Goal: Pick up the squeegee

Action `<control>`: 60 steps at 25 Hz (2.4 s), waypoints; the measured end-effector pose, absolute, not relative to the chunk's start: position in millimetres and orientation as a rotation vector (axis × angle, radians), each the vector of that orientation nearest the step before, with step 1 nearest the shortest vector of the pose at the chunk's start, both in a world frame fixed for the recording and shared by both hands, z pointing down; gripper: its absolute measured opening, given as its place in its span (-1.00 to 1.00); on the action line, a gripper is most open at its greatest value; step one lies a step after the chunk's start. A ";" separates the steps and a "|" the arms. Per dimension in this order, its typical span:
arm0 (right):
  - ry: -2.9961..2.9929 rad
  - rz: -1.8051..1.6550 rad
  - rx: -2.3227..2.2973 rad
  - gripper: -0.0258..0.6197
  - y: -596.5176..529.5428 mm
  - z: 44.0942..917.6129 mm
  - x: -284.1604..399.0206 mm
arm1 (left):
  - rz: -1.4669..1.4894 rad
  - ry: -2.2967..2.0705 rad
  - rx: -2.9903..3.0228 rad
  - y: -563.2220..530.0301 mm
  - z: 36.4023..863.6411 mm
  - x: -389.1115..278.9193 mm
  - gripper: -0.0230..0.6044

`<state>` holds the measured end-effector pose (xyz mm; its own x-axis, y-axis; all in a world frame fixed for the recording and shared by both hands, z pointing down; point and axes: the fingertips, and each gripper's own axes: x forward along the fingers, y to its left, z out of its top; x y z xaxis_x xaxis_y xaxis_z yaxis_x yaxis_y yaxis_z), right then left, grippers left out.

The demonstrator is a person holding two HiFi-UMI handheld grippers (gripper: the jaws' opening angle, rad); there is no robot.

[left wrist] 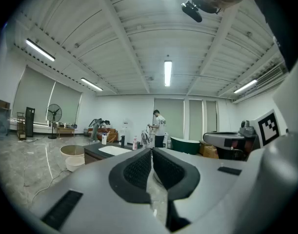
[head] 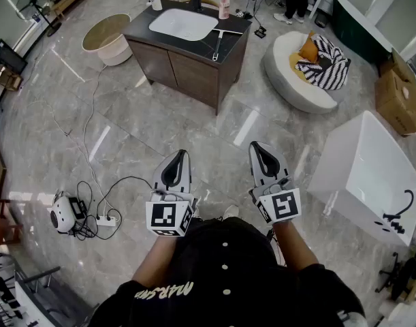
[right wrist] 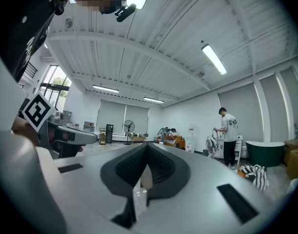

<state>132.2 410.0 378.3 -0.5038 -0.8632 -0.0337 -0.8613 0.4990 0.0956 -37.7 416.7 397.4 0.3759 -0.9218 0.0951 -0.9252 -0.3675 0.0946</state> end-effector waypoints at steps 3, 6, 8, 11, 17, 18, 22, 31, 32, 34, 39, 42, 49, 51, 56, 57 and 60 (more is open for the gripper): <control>-2.711 -0.153 1.557 -0.93 409.1 378.3 133.8 | 0.042 -1.687 2.492 416.2 398.1 -35.6 -0.86; -2.722 -0.142 1.562 -0.93 409.7 378.0 137.1 | 0.047 -1.688 2.496 416.0 397.5 -32.1 -0.86; -2.728 -0.142 1.560 -0.93 410.6 377.6 139.5 | 0.052 -1.695 2.496 416.5 396.6 -30.1 -0.86; -2.733 -0.126 1.568 -0.93 411.0 378.7 149.3 | 0.066 -1.709 2.488 417.8 397.7 -24.3 -0.86; -2.717 -0.124 1.567 -0.93 412.0 386.7 180.8 | 0.075 -1.758 2.451 425.4 402.9 -3.5 -0.86; -2.718 -0.123 1.567 -0.93 412.1 387.7 185.6 | 0.075 -1.769 2.446 426.8 403.5 -0.4 -0.86; -2.727 -0.107 1.568 -0.93 411.6 391.3 201.9 | 0.064 -1.804 2.424 430.5 404.2 8.3 -0.86; -2.767 -0.067 1.577 -0.93 393.3 393.4 210.8 | 0.071 -1.819 2.423 411.9 406.4 14.9 -0.86; -2.762 -0.074 1.581 -0.93 389.1 393.4 211.4 | 0.070 -1.818 2.427 407.2 406.5 15.2 -0.86; -2.752 -0.079 1.589 -0.93 379.2 393.4 212.8 | 0.076 -1.817 2.432 395.8 406.4 15.2 -0.86; -2.756 -0.093 1.587 -0.93 348.0 390.5 211.3 | 0.051 -1.821 2.440 360.7 402.7 12.9 -0.86; -2.756 -0.098 1.589 -0.93 323.8 388.9 205.7 | 0.057 -1.826 2.437 336.5 404.1 7.7 -0.86; -2.746 -0.089 1.575 -0.93 261.3 384.5 182.6 | 0.048 -1.830 2.414 276.4 402.1 -15.6 -0.86; -2.741 -0.085 1.571 -0.93 243.5 383.8 174.7 | 0.050 -1.829 2.404 258.8 402.4 -24.3 -0.86; -2.723 -0.086 1.557 -0.93 203.8 386.7 150.4 | 0.024 -1.813 2.400 220.6 403.5 -45.7 -0.86; -2.720 -0.088 1.554 -0.93 196.7 387.0 144.7 | 0.024 -1.811 2.401 213.4 403.5 -50.5 -0.86; -2.719 -0.098 1.549 -0.93 176.9 385.3 126.4 | 0.035 -1.808 2.405 192.6 403.3 -66.7 -0.86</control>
